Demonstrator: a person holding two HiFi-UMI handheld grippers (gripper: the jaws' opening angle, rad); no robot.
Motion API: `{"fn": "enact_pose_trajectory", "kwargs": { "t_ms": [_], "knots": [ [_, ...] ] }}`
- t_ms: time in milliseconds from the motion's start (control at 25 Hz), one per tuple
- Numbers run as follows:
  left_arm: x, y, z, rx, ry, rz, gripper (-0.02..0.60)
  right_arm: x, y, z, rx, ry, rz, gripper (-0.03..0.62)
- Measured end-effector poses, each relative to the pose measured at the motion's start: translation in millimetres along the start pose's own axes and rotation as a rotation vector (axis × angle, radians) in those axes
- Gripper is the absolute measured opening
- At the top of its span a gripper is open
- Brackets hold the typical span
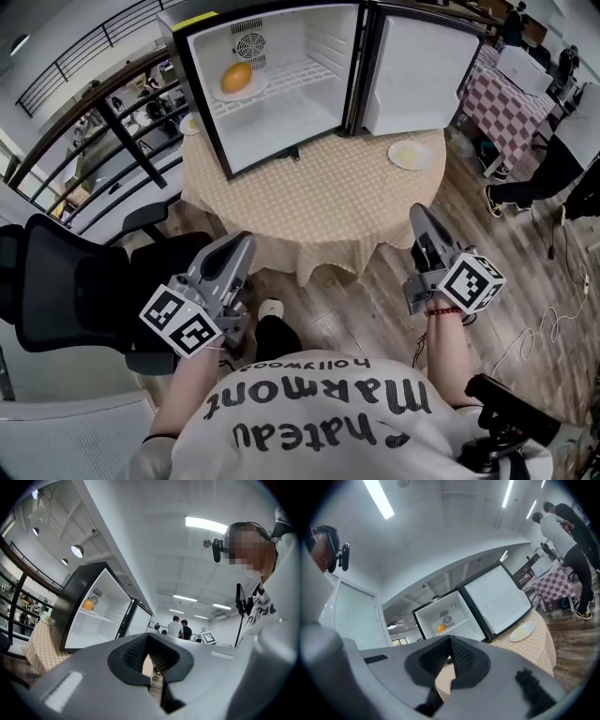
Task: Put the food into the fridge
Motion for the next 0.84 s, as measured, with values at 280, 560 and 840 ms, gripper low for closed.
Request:
{"fn": "enact_pose_trajectory", "kwargs": {
  "t_ms": [280, 560, 840],
  "knots": [
    [6, -1, 0, 0.008, 0.011, 0.008, 0.005, 3, 3, 3, -0.004, -0.006, 0.012, 0.015],
    [10, -1, -3, 0.028, 0.01, 0.006, 0.005, 3, 9, 3, -0.022, 0.006, 0.024, 0.015],
    [15, -2, -4, 0.044, 0.021, 0.021, 0.005, 6, 18, 4, -0.025, 0.005, 0.038, 0.015]
  ]
}}
Point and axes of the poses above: the fingertips, and each gripper's own axes: y backward along the fingers, x to its right, z out of its underside, the point moved 2 cm from there along y, backward along the fingers, and after that the axes turned 10 degrees about -x, right-handed, at the moved point
